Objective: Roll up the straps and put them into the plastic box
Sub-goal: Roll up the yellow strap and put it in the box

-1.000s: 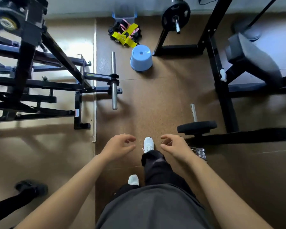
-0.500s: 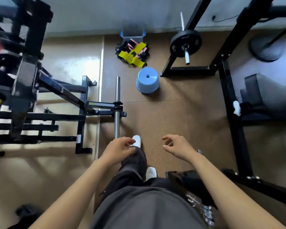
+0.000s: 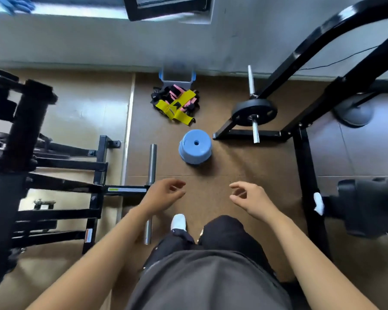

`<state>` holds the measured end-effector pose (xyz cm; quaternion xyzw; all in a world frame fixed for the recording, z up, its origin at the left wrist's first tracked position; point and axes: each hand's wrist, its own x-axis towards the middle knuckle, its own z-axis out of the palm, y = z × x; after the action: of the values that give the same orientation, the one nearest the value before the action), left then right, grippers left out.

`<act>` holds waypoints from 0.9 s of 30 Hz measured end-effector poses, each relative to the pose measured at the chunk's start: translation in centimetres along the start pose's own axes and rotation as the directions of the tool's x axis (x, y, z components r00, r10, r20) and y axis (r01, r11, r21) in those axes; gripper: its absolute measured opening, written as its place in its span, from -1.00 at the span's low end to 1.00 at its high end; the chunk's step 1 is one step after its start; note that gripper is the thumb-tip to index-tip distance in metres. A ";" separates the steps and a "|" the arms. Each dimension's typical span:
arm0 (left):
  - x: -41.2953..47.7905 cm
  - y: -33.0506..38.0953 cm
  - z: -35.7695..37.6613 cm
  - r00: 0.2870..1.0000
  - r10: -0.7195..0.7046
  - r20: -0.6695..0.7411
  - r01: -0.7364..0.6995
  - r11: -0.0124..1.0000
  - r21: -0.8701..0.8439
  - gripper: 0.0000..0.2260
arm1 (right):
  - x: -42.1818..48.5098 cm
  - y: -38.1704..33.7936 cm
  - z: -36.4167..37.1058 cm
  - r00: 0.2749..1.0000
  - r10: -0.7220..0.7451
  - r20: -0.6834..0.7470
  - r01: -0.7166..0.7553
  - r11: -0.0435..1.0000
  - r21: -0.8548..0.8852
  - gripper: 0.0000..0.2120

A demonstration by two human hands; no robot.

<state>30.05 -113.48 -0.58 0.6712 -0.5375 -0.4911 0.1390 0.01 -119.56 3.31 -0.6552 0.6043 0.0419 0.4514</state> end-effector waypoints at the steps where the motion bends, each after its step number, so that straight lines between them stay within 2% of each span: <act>1: 1.6 0.8 -0.9 1.000 0.002 -0.002 -0.002 1.000 -0.012 -0.70 | 1.4 -0.3 -1.3 1.000 0.003 -0.014 -0.003 1.000 0.008 -0.67; 6: 9.7 4.9 -4.6 1.000 0.004 0.007 -0.004 1.000 0.031 -0.71 | 10.3 -1.4 -7.4 1.000 0.000 -0.026 0.001 0.999 0.041 -0.68; 10: 15.4 7.0 -6.4 0.997 -0.063 -0.047 0.064 0.998 0.029 -0.73 | 18.1 -2.4 -11.2 0.998 -0.054 0.014 0.053 0.997 0.053 -0.64; 13: 18.6 8.3 -7.5 0.989 -0.124 -0.086 0.120 0.991 -0.051 -0.74 | 23.4 -3.4 -14.1 0.996 -0.073 0.046 0.072 0.997 0.022 -0.62; 16: 20.9 9.5 -9.4 0.974 -0.182 -0.134 0.162 0.975 -0.151 -0.64 | 27.8 -5.0 -17.3 0.996 -0.079 0.051 0.081 0.996 -0.033 -0.63; 22: 26.0 9.0 -14.9 0.953 -0.237 -0.188 0.189 0.952 -0.242 -0.74 | 35.0 -9.2 -21.9 0.998 -0.036 0.046 0.040 0.996 -0.074 -0.65; 27: 31.7 7.1 -20.4 0.964 -0.226 -0.143 0.176 0.938 -0.298 -0.79 | 40.9 -14.5 -23.6 0.999 -0.008 0.048 0.012 0.997 -0.081 -0.69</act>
<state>40.47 -150.34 -1.84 0.7364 -0.3761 -0.5137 0.2289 11.30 -167.58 0.51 -0.6749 0.5878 0.0797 0.4389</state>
